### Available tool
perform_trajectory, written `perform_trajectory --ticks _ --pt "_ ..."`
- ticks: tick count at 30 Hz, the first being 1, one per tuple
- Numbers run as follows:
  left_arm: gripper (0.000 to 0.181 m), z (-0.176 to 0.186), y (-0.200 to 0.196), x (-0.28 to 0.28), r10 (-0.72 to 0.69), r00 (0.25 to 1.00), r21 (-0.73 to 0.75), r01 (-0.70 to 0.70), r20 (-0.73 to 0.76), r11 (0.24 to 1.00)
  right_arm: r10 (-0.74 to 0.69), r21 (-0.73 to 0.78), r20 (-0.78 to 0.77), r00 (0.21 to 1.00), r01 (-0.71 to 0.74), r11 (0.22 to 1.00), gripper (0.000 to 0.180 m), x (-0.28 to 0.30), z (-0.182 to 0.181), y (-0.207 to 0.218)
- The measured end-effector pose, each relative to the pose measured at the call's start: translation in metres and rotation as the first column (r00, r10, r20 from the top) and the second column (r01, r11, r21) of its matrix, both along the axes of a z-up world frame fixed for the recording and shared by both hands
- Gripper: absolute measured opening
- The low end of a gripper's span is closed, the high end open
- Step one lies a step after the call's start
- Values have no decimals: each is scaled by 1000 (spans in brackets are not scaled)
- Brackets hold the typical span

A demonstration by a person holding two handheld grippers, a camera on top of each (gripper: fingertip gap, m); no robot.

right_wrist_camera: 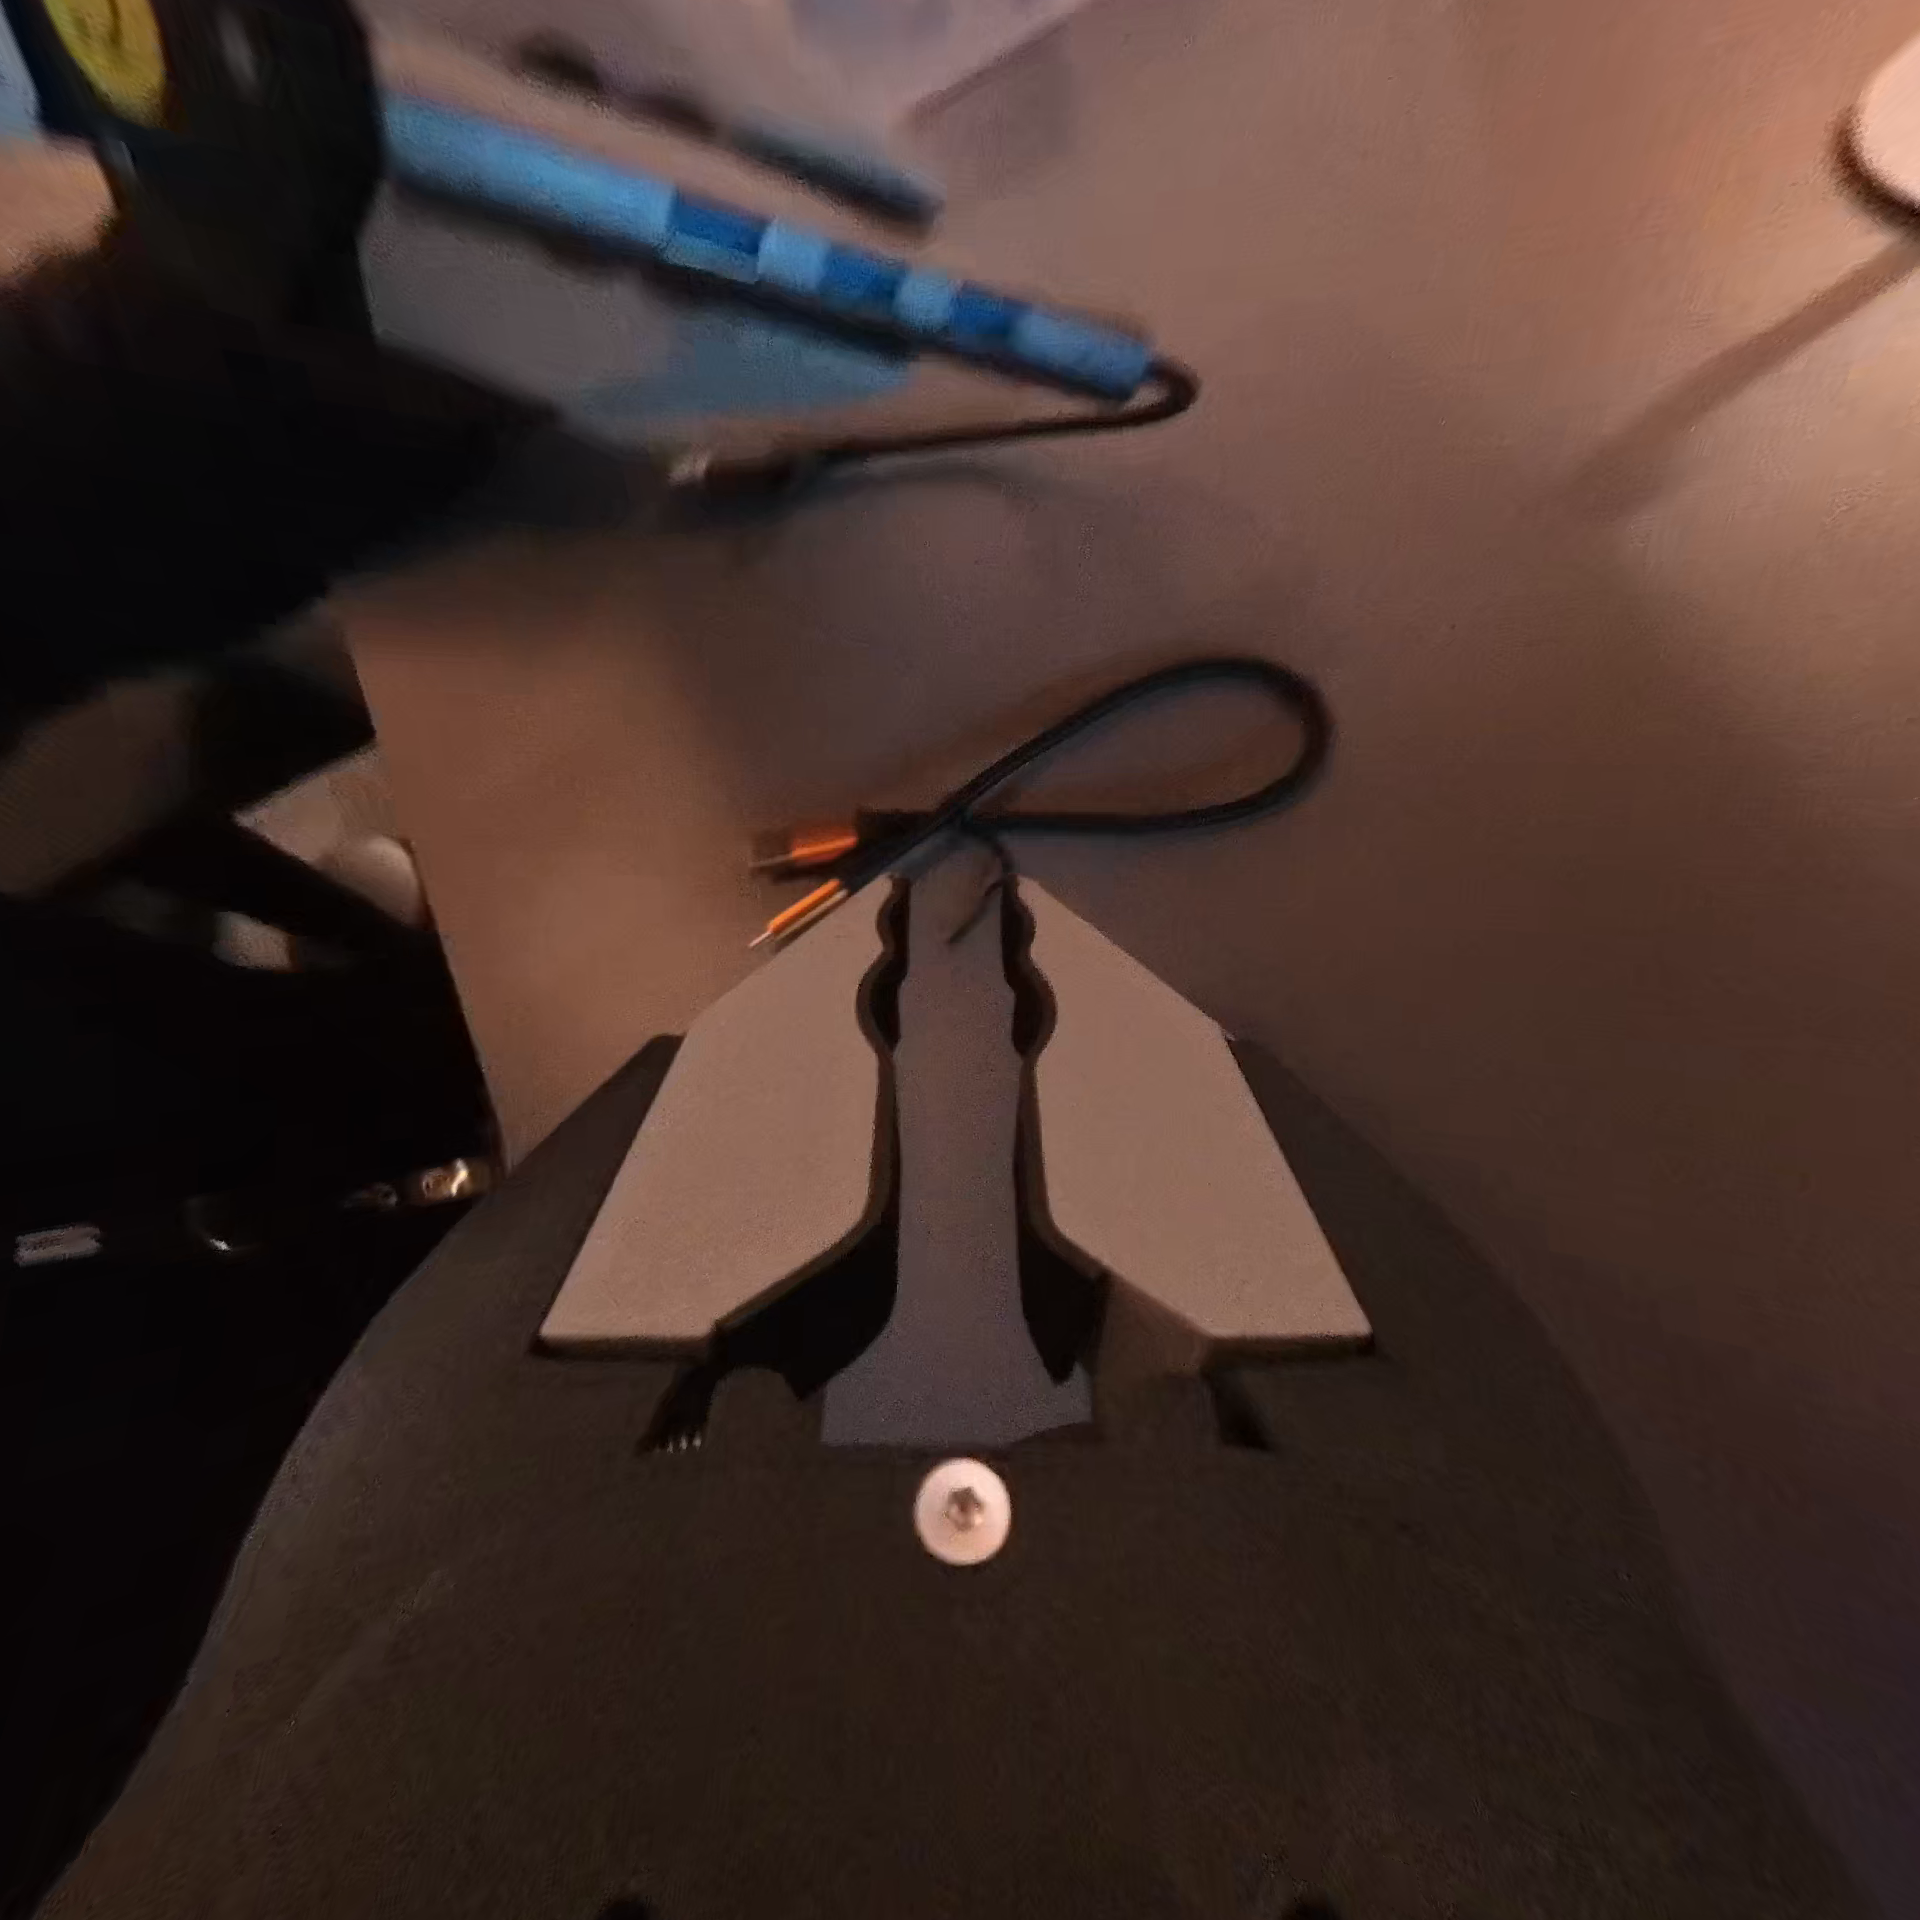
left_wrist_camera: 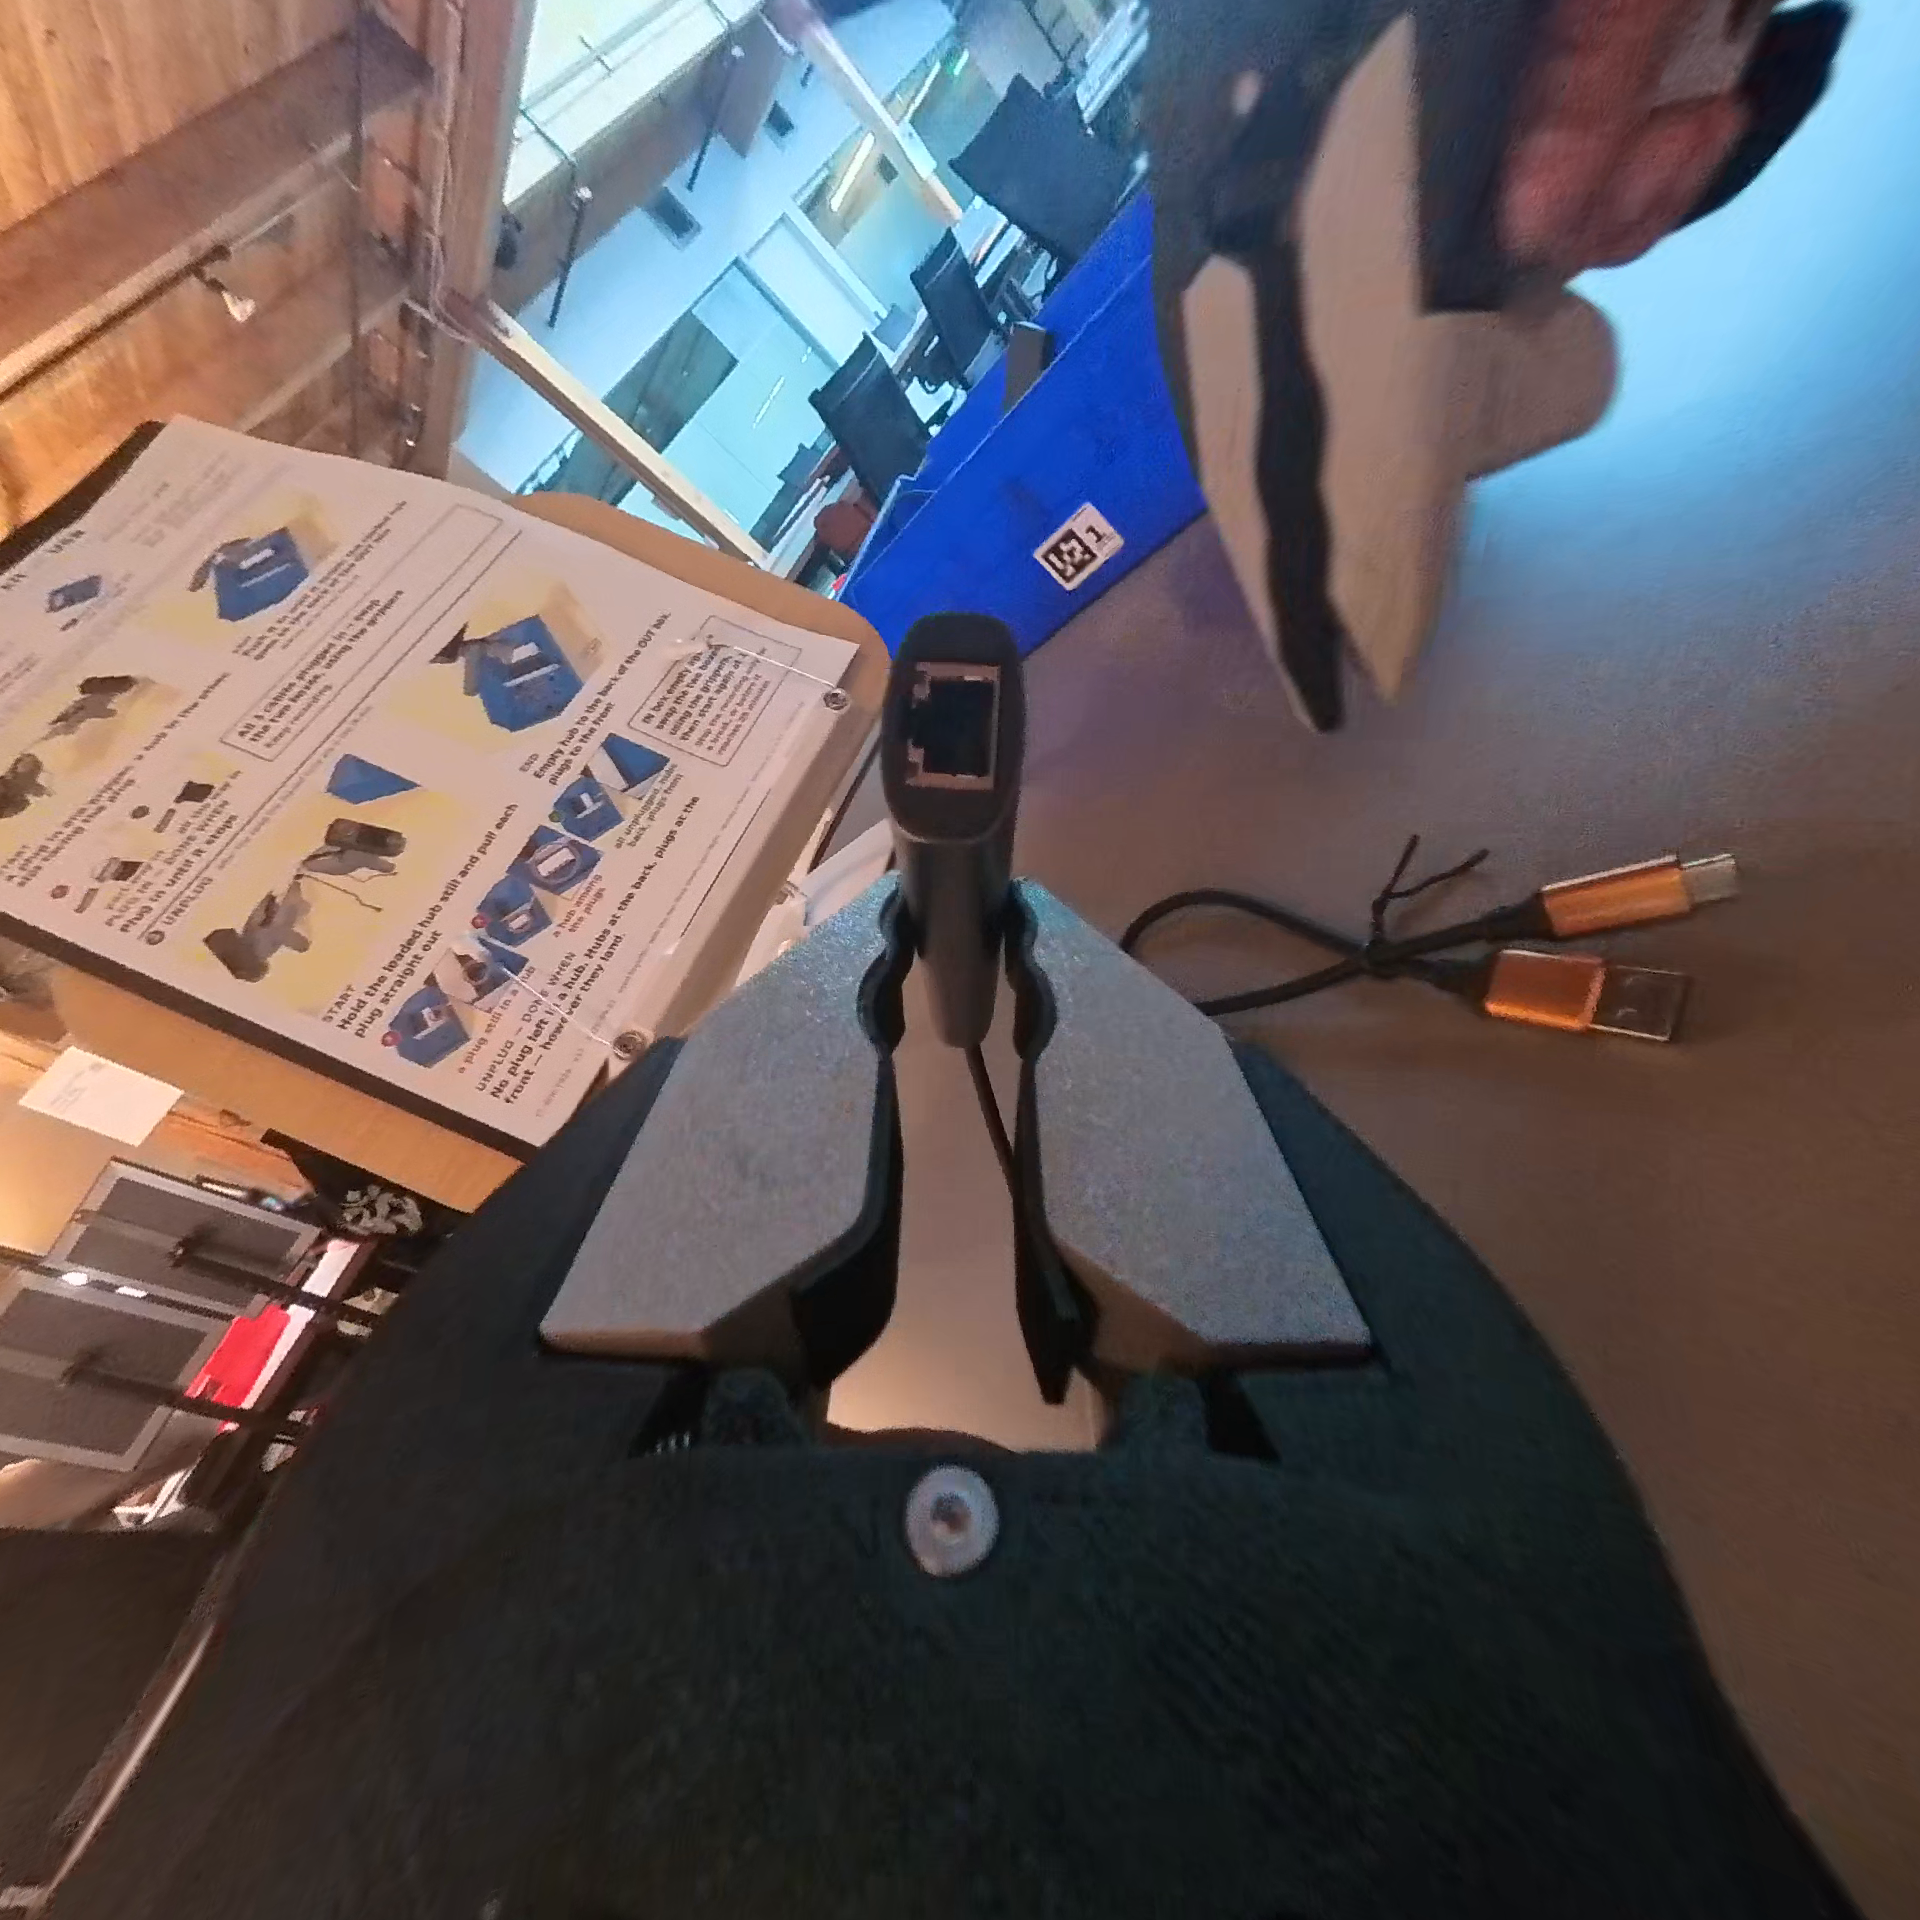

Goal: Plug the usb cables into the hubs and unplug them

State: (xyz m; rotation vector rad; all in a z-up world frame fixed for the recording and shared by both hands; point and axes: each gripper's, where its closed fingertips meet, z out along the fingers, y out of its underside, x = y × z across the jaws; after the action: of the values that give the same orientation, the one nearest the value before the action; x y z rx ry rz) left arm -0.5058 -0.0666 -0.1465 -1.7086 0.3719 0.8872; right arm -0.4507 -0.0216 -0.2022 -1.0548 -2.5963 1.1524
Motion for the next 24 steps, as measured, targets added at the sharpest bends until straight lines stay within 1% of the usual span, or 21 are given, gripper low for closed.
perform_trajectory --ticks 3,6,8,9,11,12,14,16,17,18,20,24 --pt "14 1 -1 0 2 1000 1 -2 -8 1000 53 64 60 997 -57 996 30 20 -13 -21" --pt "14 -3 1 1 0 1000 -24 0 -29 1000 56 133 74 996 -66 989 29 19 -24 -25" --pt "14 -6 1 1 4 999 -36 -6 -43 999 55 135 95 994 -68 988 22 17 -25 -24" --pt "14 -7 1 1 7 999 -43 -9 -47 999 78 122 91 993 -88 989 21 17 -21 -27" --pt "14 -8 1 -1 12 999 -45 -15 -52 999 175 128 38 984 -178 976 20 18 -10 -32" --pt "14 -7 0 -1 12 999 -41 -14 -49 999 242 151 15 970 -241 959 19 21 -7 -34" --pt "14 -3 -1 -2 14 999 -22 -15 -40 1000 366 213 -18 930 -354 910 25 21 -4 -35" --pt "14 2 -4 -4 16 1000 6 -16 -20 1000 481 261 -73 874 -449 855 32 16 -2 -37" --pt "14 4 -5 -7 25 1000 20 -25 -11 1000 525 261 -114 844 -484 835 31 13 0 -41" --pt "14 6 -8 -11 37 999 30 -37 -3 999 558 250 -148 816 -515 820 28 9 0 -45" --pt "14 7 -12 -19 70 997 40 -70 12 997 602 236 -157 783 -563 792 17 4 -6 -48" --pt "14 7 -14 -24 92 996 39 -92 10 995 636 275 -93 766 -594 756 21 -7 -29 -44"
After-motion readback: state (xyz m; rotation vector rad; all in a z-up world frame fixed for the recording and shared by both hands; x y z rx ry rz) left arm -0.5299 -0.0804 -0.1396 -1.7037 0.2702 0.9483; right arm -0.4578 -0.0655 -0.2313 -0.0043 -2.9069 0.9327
